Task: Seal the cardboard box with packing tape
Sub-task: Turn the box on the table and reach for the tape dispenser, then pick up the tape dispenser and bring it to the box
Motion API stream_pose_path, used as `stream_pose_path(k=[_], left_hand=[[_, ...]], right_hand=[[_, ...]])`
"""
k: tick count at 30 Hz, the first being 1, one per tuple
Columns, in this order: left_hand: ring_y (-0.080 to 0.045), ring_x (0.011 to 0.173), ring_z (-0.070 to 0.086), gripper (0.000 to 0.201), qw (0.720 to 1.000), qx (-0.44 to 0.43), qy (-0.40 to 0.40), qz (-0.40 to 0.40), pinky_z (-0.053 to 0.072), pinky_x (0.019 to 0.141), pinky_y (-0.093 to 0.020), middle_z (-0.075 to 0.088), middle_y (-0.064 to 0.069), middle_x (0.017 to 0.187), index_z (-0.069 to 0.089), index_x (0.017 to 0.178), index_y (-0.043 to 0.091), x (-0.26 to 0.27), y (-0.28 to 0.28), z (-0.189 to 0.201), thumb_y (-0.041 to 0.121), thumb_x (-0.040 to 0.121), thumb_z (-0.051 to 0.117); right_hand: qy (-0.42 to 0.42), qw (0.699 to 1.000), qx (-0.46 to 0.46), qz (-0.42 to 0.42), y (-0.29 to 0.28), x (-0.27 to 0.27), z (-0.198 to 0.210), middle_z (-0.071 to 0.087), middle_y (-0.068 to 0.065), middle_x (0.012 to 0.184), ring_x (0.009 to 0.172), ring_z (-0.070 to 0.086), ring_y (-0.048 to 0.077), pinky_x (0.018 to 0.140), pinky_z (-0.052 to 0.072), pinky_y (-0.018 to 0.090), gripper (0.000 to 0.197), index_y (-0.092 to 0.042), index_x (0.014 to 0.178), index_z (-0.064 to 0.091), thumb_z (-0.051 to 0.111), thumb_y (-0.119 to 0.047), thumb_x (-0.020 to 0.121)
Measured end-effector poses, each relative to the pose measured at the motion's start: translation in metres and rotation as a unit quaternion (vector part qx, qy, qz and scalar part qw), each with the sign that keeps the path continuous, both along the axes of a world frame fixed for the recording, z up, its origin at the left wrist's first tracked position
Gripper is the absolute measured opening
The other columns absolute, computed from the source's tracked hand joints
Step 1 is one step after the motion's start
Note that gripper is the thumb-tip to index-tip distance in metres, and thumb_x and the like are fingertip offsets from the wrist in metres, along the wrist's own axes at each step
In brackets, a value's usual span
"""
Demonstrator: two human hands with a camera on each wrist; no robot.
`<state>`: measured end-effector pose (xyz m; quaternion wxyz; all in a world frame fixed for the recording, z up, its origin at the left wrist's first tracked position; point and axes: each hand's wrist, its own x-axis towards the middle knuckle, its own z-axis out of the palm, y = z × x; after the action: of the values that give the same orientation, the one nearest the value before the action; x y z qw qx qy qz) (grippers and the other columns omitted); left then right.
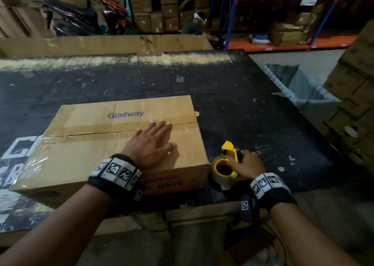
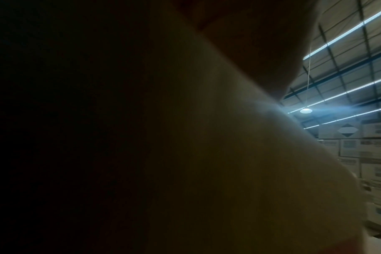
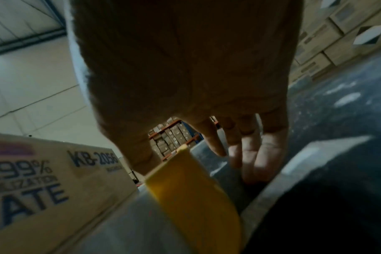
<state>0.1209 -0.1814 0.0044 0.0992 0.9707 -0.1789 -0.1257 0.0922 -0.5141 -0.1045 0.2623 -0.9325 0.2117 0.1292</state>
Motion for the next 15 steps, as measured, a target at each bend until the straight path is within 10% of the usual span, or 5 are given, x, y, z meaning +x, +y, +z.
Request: stream_pose_path(k=[5, 11, 15], left_hand=[[-0.016, 0.158, -0.008, 0.075, 1.000, -0.006, 0.004, -0.001, 0.000, 0.128, -0.052, -0.006, 0.008, 0.171, -0.001, 0.162, 0.036, 0.001, 0.003, -0.002, 0.065, 0.099, 0.027], [-0.016, 0.158, -0.011, 0.075, 1.000, -0.006, 0.002, -0.001, -0.002, 0.126, -0.050, -0.009, 0.009, 0.170, -0.004, 0.161, 0.037, 0.002, 0.003, -0.004, 0.066, 0.099, 0.025], [-0.015, 0.157, -0.012, 0.074, 1.000, -0.012, 0.001, -0.003, -0.003, 0.126, -0.049, -0.009, 0.009, 0.170, -0.003, 0.161, 0.036, 0.001, 0.003, -0.003, 0.066, 0.099, 0.025]], right_hand=[[-0.022, 0.999, -0.033, 0.027, 0.005, 0.007, -0.019, 0.067, 0.020, 0.106, 0.095, 0.064, 0.036, 0.073, 0.050, 0.037, 0.043, -0.012, 0.084, 0.064, 0.063, -0.052, 0.068], [-0.173, 0.971, 0.152, -0.061, -0.005, 0.010, 0.018, 0.064, 0.016, 0.106, 0.101, 0.063, 0.034, 0.076, 0.045, 0.036, 0.039, -0.007, 0.110, 0.052, 0.072, -0.028, 0.084], [-0.295, 0.896, 0.326, -0.065, 0.000, 0.020, 0.081, 0.066, 0.010, 0.101, 0.079, 0.064, 0.018, 0.053, 0.054, 0.024, 0.045, -0.016, 0.120, 0.049, 0.073, -0.006, 0.083]])
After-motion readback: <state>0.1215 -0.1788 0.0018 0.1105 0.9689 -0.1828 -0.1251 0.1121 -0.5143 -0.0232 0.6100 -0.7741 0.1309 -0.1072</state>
